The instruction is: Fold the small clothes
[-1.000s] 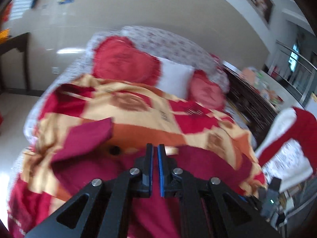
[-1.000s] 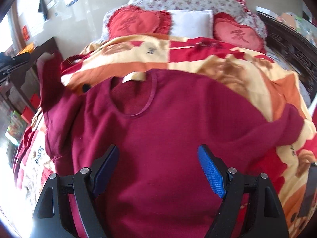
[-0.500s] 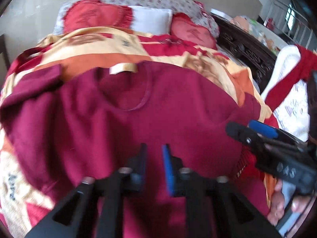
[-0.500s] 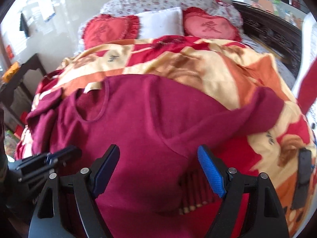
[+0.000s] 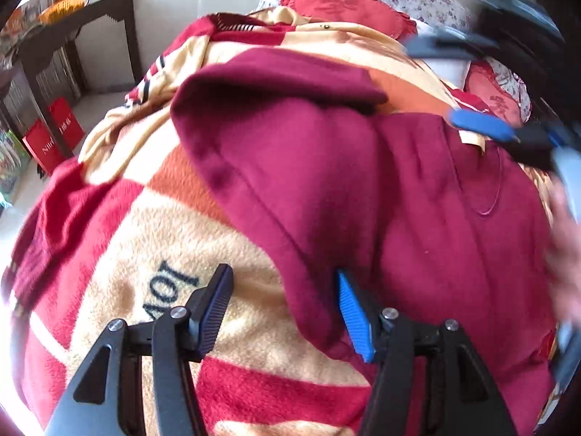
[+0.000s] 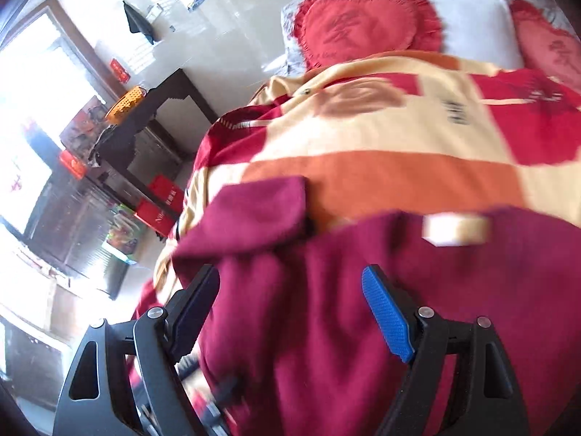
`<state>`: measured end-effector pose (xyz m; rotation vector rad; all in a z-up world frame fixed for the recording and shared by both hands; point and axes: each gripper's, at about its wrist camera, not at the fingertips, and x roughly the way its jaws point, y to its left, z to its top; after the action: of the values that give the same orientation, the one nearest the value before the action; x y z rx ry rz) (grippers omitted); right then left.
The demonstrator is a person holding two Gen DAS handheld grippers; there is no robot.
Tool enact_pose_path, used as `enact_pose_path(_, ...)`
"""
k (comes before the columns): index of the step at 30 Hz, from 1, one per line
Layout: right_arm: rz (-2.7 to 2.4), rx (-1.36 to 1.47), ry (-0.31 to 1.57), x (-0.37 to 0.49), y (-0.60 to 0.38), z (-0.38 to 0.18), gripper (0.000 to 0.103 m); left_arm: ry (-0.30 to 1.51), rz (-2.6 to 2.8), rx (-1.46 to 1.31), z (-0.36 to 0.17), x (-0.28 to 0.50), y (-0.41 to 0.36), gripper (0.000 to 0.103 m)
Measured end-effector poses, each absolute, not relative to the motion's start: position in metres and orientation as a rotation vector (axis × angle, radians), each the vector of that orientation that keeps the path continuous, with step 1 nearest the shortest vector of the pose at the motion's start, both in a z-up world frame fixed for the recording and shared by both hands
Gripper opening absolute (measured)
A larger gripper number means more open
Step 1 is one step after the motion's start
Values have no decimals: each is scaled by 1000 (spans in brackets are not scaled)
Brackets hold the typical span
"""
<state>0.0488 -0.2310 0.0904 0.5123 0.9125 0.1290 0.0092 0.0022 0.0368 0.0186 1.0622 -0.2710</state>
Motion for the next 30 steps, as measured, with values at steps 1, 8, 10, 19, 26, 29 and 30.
enact_pose_path(1,123,519,920,60,-228,86,64,1053,-276,20,36,8,4,62)
enact_pose_path(8,77,648,1014,120,-223,42,0,1045,-287,13,35,4,9,63)
enact_pose_path(10,91,647,1002,117,-222,48,0,1039,-284,22,34,3,4,63)
enact_pose_path(19,47,577,683,-30,-308,161,0,1003,-245,56,36,-15,2,63)
enact_pose_path(26,-333,506,750,-131,-414,140,0,1000,-336,26,46,-44,6,66)
enact_pose_path(29,-425,493,866,-138,-437,102,0,1007,-332,36,46,-53,6,66)
enact_pose_path(30,-466,461,950,-134,-441,87,0,1009,-330,41,47,-54,6,66)
